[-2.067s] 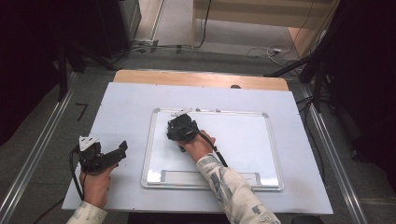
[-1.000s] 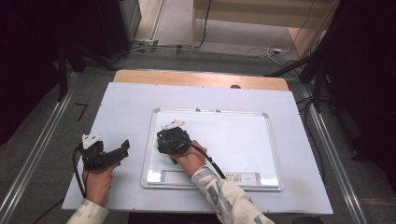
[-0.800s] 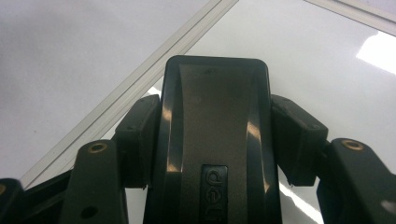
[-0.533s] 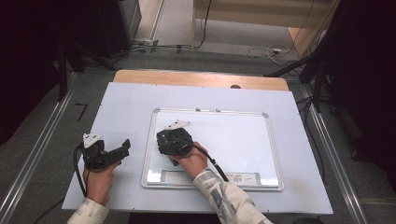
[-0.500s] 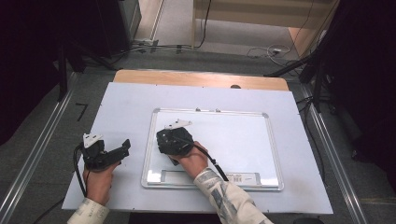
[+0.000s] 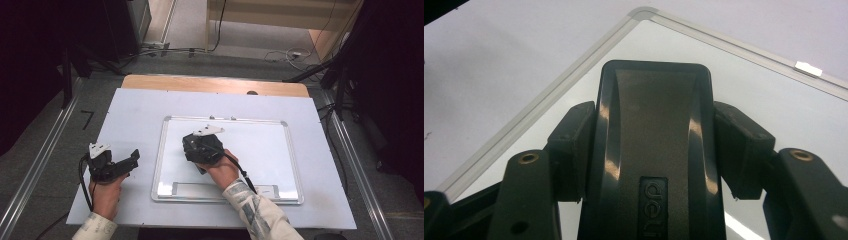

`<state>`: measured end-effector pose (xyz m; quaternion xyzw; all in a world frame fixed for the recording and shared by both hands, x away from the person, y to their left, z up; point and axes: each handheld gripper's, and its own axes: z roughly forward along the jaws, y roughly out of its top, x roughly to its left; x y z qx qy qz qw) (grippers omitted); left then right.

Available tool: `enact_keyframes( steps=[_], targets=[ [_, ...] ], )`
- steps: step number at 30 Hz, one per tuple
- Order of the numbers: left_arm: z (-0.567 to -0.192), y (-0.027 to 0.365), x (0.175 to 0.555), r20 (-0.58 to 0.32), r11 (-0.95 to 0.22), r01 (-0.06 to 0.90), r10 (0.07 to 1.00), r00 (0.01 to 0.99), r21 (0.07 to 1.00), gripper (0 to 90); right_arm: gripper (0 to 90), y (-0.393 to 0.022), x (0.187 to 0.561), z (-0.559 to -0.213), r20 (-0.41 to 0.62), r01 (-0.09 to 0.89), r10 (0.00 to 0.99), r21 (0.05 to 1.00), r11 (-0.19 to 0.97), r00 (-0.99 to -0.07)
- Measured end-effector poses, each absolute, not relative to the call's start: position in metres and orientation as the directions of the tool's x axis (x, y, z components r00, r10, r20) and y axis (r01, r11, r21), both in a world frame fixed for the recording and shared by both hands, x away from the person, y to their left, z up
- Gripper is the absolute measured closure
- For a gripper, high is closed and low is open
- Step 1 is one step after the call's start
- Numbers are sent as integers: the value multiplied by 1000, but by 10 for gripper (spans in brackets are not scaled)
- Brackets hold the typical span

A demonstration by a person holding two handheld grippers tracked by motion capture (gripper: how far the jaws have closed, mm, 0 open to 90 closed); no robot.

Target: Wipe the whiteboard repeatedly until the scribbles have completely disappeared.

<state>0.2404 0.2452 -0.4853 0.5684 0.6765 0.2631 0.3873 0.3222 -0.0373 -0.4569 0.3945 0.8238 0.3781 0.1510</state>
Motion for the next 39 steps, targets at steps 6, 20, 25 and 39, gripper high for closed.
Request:
enact_keyframes(
  steps=[6, 20, 25, 39],
  targets=[
    [-486, 245, 240, -225, 216, 567, 973, -56, 795, 53, 372, -46, 322, -457, 48, 539, 771, 742, 398, -635],
    [-486, 245, 240, -224, 216, 567, 973, -57, 794, 52, 372, -72, 321, -455, 46, 549, 799, 751, 368, -599],
    [-486, 245, 241, -225, 217, 567, 973, -57, 795, 52, 371, -84, 320, -454, 44, 556, 813, 751, 357, -581],
    [-486, 244, 241, -222, 214, 567, 973, -57, 795, 53, 371, -111, 318, -453, 36, 563, 834, 753, 339, -550]
  ],
)
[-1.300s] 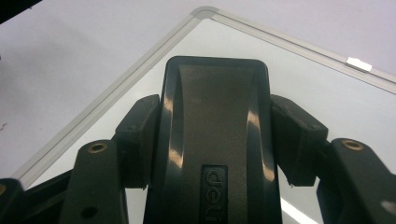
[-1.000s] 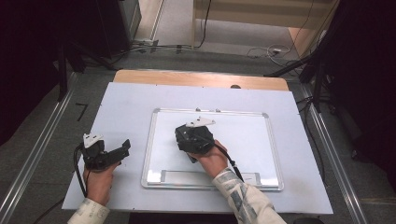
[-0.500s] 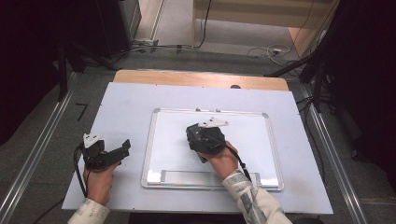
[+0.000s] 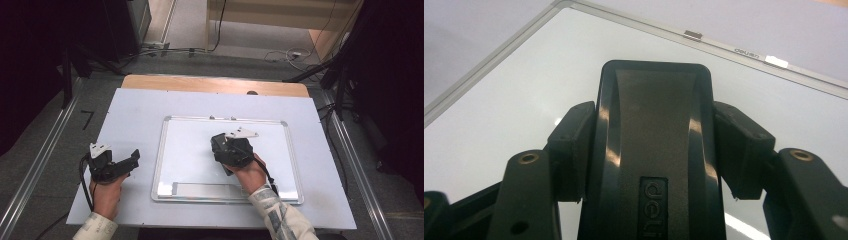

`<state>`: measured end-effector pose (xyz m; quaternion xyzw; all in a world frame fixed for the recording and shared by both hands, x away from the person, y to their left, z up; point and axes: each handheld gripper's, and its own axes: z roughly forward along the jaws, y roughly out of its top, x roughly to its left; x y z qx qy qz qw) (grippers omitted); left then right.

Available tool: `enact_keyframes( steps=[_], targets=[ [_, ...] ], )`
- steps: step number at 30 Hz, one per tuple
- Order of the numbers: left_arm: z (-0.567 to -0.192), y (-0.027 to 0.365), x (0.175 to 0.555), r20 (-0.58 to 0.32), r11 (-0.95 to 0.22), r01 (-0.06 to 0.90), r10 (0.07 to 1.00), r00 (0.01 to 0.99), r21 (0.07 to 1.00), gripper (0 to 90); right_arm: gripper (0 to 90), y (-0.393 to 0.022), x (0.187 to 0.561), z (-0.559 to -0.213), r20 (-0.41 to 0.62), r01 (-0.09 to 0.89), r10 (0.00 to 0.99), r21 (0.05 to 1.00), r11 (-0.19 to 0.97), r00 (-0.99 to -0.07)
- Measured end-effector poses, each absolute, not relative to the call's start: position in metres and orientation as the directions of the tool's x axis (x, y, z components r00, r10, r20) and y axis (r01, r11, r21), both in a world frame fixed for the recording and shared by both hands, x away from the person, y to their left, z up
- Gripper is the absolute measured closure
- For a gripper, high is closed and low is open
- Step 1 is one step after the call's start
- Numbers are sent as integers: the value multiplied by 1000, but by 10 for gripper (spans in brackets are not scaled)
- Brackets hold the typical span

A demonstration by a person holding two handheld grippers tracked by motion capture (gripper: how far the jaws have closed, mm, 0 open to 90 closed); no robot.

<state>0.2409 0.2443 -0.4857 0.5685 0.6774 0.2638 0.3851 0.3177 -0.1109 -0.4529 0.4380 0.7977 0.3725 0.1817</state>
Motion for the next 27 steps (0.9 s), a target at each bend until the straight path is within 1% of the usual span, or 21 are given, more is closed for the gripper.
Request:
enact_keyframes(
  steps=[27],
  targets=[
    [-486, 244, 240, -218, 213, 568, 974, -60, 795, 53, 371, -139, 314, -457, 39, 583, 862, 751, 309, -506]
  ],
)
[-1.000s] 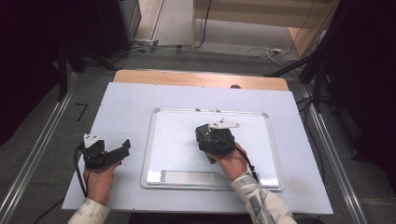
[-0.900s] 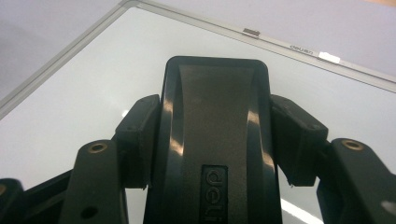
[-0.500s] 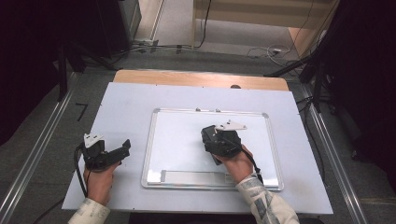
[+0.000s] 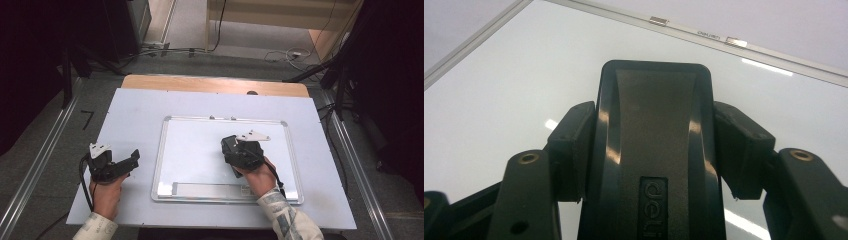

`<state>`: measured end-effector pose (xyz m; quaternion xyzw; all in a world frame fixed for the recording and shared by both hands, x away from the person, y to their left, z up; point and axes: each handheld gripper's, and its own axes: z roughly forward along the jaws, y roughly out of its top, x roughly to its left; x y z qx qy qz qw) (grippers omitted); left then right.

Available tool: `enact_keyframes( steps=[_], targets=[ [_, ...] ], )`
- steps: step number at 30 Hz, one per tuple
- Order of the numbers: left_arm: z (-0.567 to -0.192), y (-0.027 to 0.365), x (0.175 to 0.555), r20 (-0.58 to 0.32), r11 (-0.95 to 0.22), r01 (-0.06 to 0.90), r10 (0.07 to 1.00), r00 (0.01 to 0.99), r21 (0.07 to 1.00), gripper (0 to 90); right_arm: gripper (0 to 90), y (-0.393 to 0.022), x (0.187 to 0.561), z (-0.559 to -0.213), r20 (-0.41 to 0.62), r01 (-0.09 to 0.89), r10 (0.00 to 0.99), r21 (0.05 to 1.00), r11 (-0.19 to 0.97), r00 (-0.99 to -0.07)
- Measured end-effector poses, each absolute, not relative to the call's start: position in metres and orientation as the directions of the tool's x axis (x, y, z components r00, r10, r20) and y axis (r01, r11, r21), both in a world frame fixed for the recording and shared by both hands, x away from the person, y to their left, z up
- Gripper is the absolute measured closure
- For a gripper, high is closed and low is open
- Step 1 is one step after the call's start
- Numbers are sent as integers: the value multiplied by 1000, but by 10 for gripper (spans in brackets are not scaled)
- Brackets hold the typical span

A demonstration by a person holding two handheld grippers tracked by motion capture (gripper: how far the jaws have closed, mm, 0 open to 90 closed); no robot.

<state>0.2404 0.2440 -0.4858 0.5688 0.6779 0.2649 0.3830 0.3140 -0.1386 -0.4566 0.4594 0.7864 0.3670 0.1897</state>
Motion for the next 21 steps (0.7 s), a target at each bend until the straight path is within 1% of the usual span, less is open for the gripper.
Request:
enact_keyframes(
  steps=[8, 21],
  targets=[
    [-486, 244, 240, -220, 214, 568, 974, -60, 795, 53, 371, -156, 313, -456, 33, 587, 886, 761, 277, -462],
    [-485, 244, 240, -219, 214, 567, 974, -61, 795, 53, 372, -197, 313, -456, 21, 614, 931, 757, 222, -363]
  ],
)
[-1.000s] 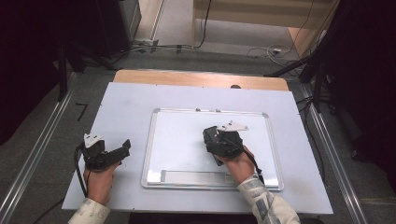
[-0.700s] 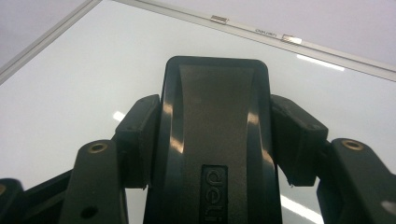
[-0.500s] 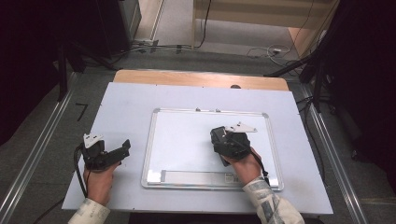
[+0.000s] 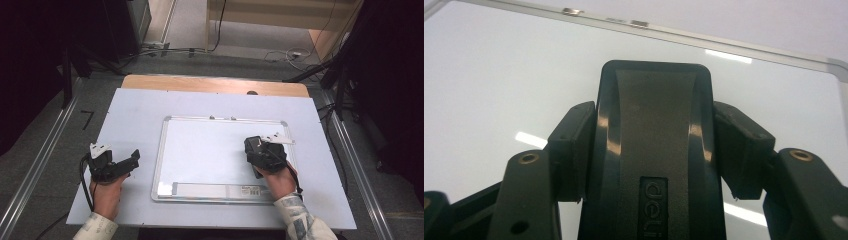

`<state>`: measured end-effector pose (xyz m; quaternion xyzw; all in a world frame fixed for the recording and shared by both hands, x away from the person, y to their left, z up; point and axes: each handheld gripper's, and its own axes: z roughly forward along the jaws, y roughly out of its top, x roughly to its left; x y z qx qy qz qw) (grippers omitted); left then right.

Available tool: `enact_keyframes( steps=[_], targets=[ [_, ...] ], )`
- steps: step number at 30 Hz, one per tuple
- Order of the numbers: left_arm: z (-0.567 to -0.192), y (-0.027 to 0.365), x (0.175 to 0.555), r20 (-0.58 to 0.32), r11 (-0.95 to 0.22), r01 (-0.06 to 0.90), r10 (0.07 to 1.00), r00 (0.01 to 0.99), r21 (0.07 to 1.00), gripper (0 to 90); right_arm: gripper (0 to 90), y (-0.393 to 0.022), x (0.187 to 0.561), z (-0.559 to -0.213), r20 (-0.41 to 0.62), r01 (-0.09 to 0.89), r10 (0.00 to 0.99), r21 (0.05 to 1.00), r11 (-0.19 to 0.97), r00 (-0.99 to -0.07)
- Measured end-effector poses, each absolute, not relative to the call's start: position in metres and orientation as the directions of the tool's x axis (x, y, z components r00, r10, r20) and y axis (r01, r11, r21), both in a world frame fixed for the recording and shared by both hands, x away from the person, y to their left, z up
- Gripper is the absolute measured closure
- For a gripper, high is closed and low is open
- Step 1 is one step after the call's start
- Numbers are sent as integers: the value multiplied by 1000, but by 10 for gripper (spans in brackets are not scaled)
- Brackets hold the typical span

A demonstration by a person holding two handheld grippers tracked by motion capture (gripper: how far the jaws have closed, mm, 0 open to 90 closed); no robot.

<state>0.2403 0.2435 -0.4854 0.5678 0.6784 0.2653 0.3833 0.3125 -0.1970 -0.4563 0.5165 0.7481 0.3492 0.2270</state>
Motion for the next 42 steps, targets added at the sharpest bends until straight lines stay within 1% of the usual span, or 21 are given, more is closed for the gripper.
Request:
enact_keyframes(
  steps=[4, 9, 15, 22, 25, 29, 42],
  targets=[
    [-485, 244, 240, -220, 215, 567, 974, -62, 795, 53, 372, -210, 311, -457, 4, 622, 947, 755, 208, -321],
    [-485, 243, 240, -220, 216, 565, 974, -62, 796, 53, 372, -229, 312, -461, 2, 642, 969, 749, 163, -249],
    [-485, 243, 240, -220, 214, 568, 974, -60, 794, 53, 373, -248, 308, -463, -7, 645, 982, 753, 131, -190],
    [-485, 243, 241, -219, 213, 564, 974, -58, 798, 53, 373, -257, 304, -474, -13, 671, 992, 735, 96, -129],
    [-485, 243, 240, -219, 214, 564, 974, -59, 797, 53, 373, -259, 305, -480, -31, 684, 992, 722, 105, -120],
    [-485, 243, 240, -220, 214, 563, 974, -58, 798, 53, 375, -258, 308, -487, -30, 714, 993, 693, 101, -111],
    [-485, 243, 240, -219, 214, 564, 974, -59, 798, 53, 374, -259, 308, -487, -18, 721, 995, 689, 81, -94]
  ],
)
